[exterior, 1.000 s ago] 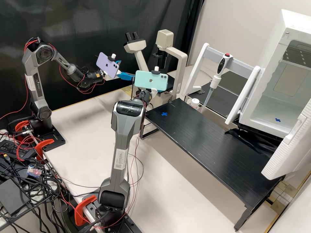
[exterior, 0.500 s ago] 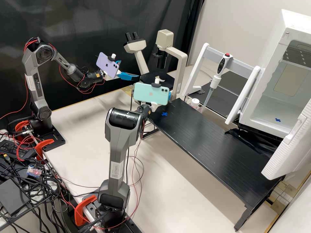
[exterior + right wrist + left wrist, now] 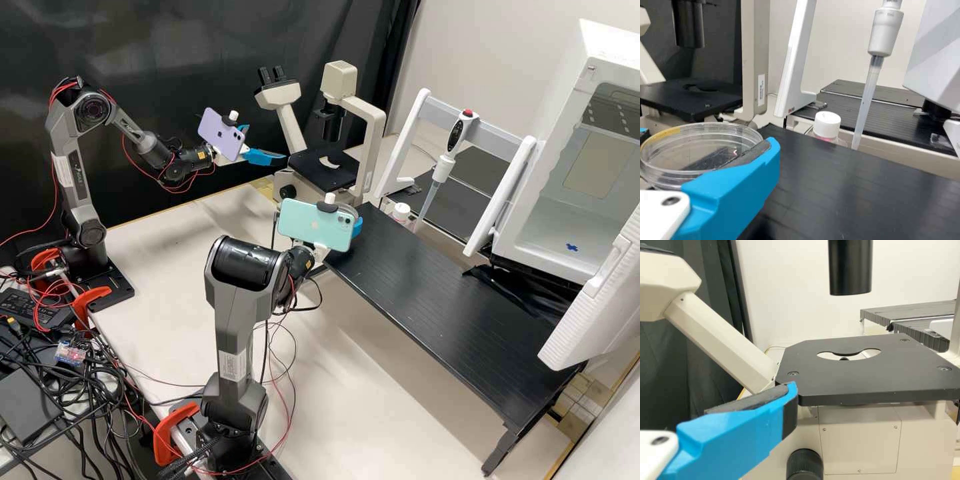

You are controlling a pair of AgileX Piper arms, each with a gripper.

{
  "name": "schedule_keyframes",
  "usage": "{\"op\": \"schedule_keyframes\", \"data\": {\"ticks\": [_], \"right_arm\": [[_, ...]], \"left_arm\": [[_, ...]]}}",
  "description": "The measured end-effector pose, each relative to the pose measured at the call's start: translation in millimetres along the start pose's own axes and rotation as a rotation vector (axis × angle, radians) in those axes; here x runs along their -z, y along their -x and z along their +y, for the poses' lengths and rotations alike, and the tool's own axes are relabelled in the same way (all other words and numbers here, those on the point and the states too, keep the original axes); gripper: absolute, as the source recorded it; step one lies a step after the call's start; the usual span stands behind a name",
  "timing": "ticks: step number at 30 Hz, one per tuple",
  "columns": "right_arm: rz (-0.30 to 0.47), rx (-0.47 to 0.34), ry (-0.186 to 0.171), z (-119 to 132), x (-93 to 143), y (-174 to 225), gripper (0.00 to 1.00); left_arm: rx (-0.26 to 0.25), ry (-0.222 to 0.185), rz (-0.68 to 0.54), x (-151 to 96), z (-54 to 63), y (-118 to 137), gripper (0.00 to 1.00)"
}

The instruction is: Move the petri dish to the bench

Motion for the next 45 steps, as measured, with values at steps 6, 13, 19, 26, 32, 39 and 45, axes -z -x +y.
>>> {"op": "schedule_keyframes", "data": {"ticks": [6,13,19,26,32,39,45], "right_arm": [[-0.015,0.014,0.010,-8,-8,4,0.00],[-0.006,-0.008,0.020,-13,-12,1,1.00],[-0.007,-0.008,0.027,-14,-12,1,1.00],[0.010,-0.027,0.077,-10,-10,14,1.00],[0.065,-0.051,0.113,-3,0,33,1.00],[0.197,-0.202,0.104,28,16,67,1.00],[0.199,-0.350,0.038,51,18,91,1.00]], "left_arm": [[0.000,0.000,0.000,0,0.0,0,1.00],[0.000,0.000,0.000,0,0.0,0,1.00],[0.000,0.000,0.000,0,0.0,0,1.00],[0.000,0.000,0.000,0,0.0,0,1.00],[0.000,0.000,0.000,0,0.0,0,1.00],[0.000,0.000,0.000,0,0.0,0,1.00],[0.000,0.000,0.000,0,0.0,0,1.00]]}}
